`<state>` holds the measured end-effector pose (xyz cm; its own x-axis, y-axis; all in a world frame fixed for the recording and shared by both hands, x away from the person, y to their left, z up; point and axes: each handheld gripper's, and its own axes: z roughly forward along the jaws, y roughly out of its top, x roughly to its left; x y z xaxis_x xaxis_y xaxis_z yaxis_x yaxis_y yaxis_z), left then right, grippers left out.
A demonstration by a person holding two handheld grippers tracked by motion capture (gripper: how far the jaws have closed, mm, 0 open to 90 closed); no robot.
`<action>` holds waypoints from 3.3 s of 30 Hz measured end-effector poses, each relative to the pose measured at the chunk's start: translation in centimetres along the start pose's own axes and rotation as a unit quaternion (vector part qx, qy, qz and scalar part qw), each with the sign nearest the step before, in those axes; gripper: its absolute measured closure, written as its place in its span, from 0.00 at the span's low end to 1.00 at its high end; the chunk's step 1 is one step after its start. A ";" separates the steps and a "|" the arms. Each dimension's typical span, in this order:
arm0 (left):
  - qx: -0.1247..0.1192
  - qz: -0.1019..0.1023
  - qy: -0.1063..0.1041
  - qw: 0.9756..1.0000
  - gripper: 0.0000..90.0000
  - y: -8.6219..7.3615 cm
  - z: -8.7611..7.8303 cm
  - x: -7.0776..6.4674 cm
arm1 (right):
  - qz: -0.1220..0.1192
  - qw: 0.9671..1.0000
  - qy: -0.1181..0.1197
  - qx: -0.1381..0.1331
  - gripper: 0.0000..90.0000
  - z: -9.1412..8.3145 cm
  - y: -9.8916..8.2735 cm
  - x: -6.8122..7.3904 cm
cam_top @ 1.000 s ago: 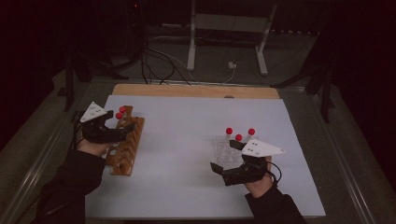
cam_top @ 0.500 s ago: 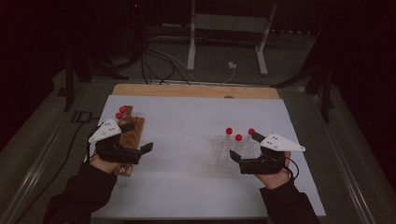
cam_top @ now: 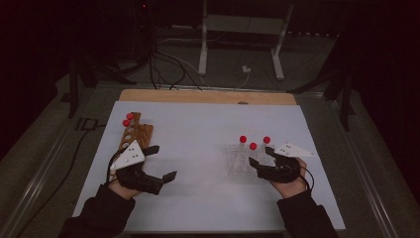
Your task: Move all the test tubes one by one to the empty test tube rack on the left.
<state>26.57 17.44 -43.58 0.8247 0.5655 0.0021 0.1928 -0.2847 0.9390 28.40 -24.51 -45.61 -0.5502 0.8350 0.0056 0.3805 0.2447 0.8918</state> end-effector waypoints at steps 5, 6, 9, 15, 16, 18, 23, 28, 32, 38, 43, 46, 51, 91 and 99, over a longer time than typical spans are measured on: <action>0.000 -0.001 -0.004 1.000 0.01 -0.2 0.1 -0.2 | 0.003 1.000 -0.003 0.017 0.47 1.0 -0.2 -0.2; 0.001 0.000 -0.004 1.000 0.01 -0.2 0.2 -0.3 | 0.003 1.000 -0.001 0.021 0.50 1.2 -0.2 -0.3; 0.004 0.001 -0.007 1.000 0.01 -0.4 0.4 -0.4 | 0.007 1.000 -0.002 0.030 0.55 1.8 -0.3 -0.6; 0.006 0.004 -0.012 1.000 0.01 -0.4 0.5 -0.4 | 0.012 0.999 -0.005 0.045 0.61 2.8 -0.3 -0.8; 0.006 0.004 -0.014 1.000 0.01 -0.3 0.5 -0.4 | 0.014 0.999 -0.006 0.046 0.62 2.9 -0.3 -0.8; 0.006 0.003 -0.014 1.000 0.01 -0.4 0.6 -0.4 | 0.012 0.999 -0.007 0.050 0.64 3.2 -0.3 -0.9; 0.008 0.003 -0.018 1.000 0.01 -0.4 0.7 -0.5 | 0.012 0.998 -0.010 0.060 0.68 3.8 -0.4 -0.9; 0.011 0.003 -0.020 1.000 0.01 -0.5 0.8 -0.5 | 0.008 0.998 -0.016 0.059 0.74 4.2 -0.4 -0.8; 0.013 0.005 -0.020 1.000 0.01 -0.5 0.8 -0.5 | 0.004 0.998 -0.017 0.059 0.78 4.5 -0.3 -0.7; 0.013 0.002 -0.020 1.000 0.01 -0.6 0.9 -0.4 | -0.007 0.998 -0.021 0.058 0.83 4.6 -0.3 -0.4; 0.013 0.004 -0.022 1.000 0.01 -0.6 0.9 -0.5 | -0.007 0.998 -0.026 0.064 0.84 4.6 -0.1 -0.3; 0.011 0.003 -0.026 1.000 0.01 -0.6 0.9 -0.5 | -0.006 0.998 -0.024 0.062 0.84 4.4 0.0 -0.3; 0.013 0.003 -0.029 0.999 0.01 -0.5 0.8 -0.5 | -0.007 0.999 -0.024 0.047 0.84 3.5 0.7 -0.2; 0.006 0.019 -0.082 0.996 0.01 1.1 0.9 -2.5 | -0.089 0.992 0.093 0.009 0.84 1.7 3.1 8.1; 0.007 0.035 -0.097 0.995 0.01 1.9 1.4 -3.5 | -0.104 0.987 0.122 0.027 0.84 2.9 2.5 9.9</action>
<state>24.76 13.88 -42.30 0.9234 0.3837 -0.0013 0.1380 -0.3290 0.9342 26.02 -14.17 -44.66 -0.7806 0.6220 -0.0607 0.2760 0.4302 0.8595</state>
